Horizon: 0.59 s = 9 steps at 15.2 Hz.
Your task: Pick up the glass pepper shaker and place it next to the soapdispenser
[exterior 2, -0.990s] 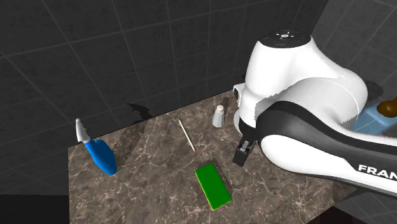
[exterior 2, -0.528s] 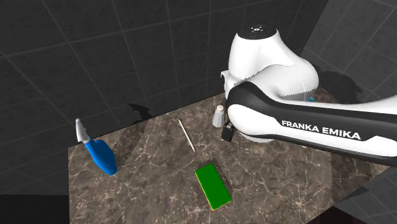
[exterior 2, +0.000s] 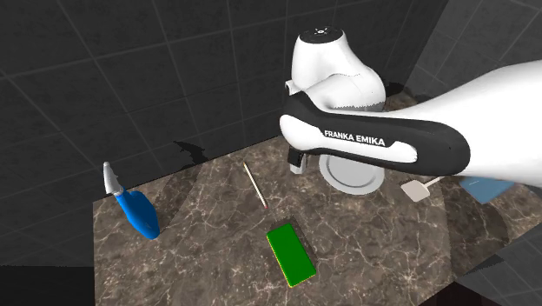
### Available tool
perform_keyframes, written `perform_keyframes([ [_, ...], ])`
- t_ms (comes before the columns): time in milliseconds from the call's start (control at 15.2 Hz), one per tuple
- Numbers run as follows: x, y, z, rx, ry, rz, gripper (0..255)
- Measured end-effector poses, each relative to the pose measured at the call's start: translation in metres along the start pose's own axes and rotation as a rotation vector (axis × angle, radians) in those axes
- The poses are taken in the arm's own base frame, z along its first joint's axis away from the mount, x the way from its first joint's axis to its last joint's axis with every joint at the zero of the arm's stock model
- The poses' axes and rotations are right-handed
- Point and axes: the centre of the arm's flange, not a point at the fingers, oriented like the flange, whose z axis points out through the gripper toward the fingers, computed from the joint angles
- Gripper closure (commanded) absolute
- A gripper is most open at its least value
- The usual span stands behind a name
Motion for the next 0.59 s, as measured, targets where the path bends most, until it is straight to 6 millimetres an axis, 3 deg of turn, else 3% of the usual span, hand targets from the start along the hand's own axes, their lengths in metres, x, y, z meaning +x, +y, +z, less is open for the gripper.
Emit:
perform_keyframes([
  [198,0.022,0.019,0.013,-0.015,0.010,-0.008,0],
  [594,0.023,0.023,0.045,-0.019,0.012,-0.009,0],
])
